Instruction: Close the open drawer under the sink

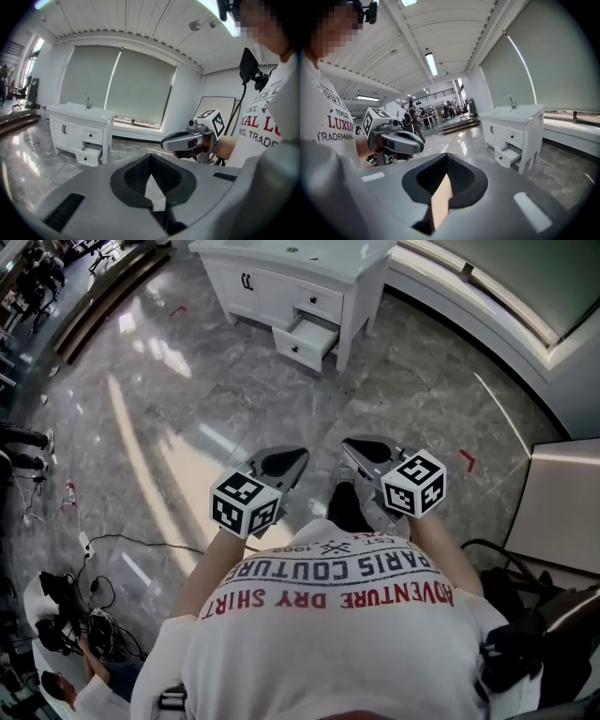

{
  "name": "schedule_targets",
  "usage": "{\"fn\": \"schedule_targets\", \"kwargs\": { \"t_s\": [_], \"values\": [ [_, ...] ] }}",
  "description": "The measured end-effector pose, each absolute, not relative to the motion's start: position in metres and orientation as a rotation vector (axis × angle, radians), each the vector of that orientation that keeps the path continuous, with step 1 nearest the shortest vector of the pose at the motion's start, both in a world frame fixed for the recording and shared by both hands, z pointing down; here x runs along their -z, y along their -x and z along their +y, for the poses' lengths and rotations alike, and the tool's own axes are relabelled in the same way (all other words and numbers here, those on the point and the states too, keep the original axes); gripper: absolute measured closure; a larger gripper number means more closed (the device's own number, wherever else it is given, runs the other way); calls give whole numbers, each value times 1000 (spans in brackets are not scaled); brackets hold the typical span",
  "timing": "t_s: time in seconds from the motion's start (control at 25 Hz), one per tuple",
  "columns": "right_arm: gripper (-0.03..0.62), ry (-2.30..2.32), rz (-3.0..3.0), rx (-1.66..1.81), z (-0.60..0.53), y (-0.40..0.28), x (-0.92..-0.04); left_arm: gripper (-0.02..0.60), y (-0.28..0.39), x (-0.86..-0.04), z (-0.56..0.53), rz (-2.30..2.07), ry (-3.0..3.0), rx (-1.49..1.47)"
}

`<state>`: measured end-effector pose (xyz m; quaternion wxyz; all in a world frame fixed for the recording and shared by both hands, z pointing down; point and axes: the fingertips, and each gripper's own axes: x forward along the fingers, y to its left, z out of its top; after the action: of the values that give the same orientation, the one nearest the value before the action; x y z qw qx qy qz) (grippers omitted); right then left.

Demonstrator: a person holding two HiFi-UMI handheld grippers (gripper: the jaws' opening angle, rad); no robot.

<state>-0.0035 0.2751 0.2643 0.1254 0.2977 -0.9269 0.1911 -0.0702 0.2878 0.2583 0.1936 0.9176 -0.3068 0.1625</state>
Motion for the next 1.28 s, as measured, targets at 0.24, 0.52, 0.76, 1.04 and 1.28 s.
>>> {"fn": "schedule_targets", "kwargs": {
  "t_s": [0.24, 0.52, 0.76, 1.04, 1.28],
  "values": [
    [592, -913, -2675, -600, 173, -45, -296, 578, 30, -291, 188, -846, -2512, -475],
    [592, -858, -2722, -673, 27, -104, -330, 578, -30, -333, 19, -920, -2436, -514],
    [592, -848, -2698, -637, -64, -141, -326, 578, -77, -326, -65, -880, -2460, -502],
    [592, -862, -2714, -557, -131, -136, -312, 578, -65, -321, -117, -910, -2475, -506],
    [592, -857, -2694, -558, -175, -115, -325, 578, -47, -353, -161, -889, -2429, -482]
  ]
}}
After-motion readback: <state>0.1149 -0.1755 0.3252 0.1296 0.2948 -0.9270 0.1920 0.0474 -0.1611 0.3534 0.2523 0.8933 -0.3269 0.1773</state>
